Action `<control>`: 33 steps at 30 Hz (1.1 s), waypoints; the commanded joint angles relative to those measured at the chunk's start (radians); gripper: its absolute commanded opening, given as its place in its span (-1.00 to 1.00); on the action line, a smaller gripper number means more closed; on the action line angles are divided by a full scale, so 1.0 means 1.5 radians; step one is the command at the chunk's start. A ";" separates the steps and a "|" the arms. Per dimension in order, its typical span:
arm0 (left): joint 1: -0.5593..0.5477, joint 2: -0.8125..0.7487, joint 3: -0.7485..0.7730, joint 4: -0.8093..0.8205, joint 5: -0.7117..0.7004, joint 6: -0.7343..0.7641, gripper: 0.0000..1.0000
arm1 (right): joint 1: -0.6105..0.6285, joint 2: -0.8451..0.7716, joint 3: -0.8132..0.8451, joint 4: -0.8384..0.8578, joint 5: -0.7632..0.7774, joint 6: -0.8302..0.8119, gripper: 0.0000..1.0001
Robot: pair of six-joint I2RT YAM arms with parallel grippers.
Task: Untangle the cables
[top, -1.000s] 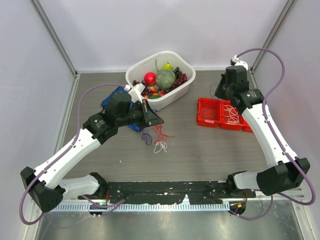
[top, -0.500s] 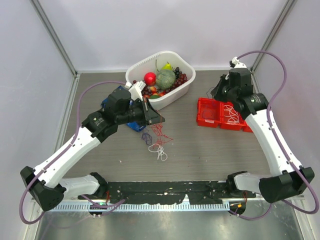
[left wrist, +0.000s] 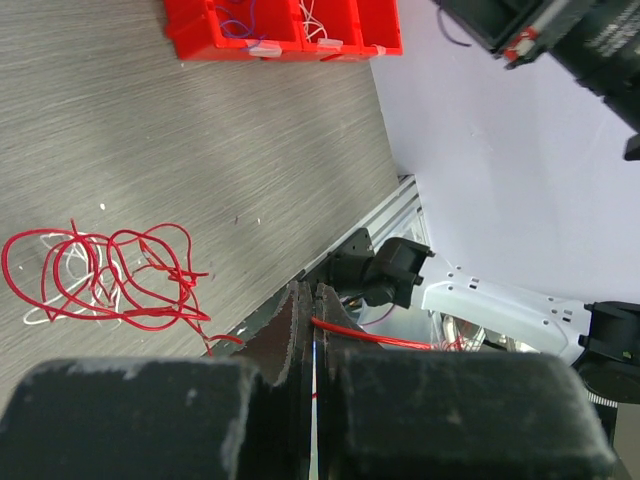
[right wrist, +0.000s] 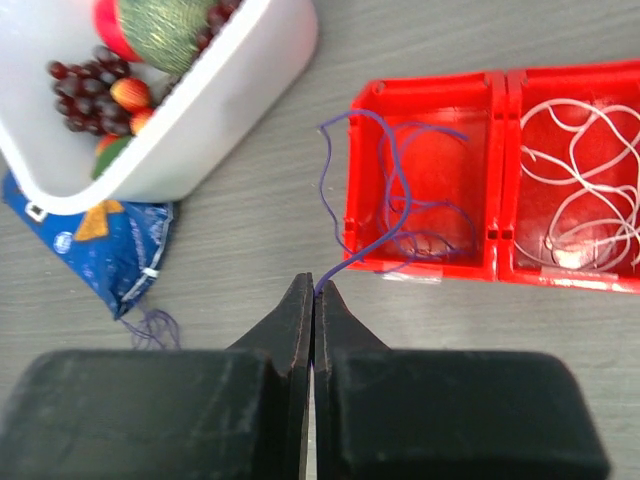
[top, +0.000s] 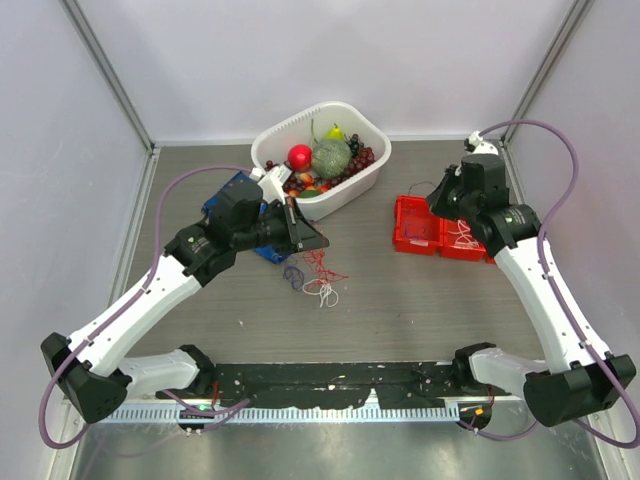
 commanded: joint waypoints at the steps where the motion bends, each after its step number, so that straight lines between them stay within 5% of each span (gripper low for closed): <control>1: 0.000 -0.026 0.004 0.014 0.015 -0.007 -1.00 | -0.004 0.015 -0.022 0.022 0.049 0.002 -0.99; 20: 0.005 -0.042 0.019 -0.010 0.008 0.002 -1.00 | -0.031 0.226 0.017 -0.018 0.245 -0.088 -0.99; 27: 0.006 -0.025 0.022 -0.002 0.019 0.002 -1.00 | -0.029 0.275 0.046 -0.014 0.103 -0.058 -0.99; 33: 0.010 -0.027 0.022 -0.002 0.016 0.003 -1.00 | -0.009 0.247 -0.053 0.020 -0.015 -0.015 -0.99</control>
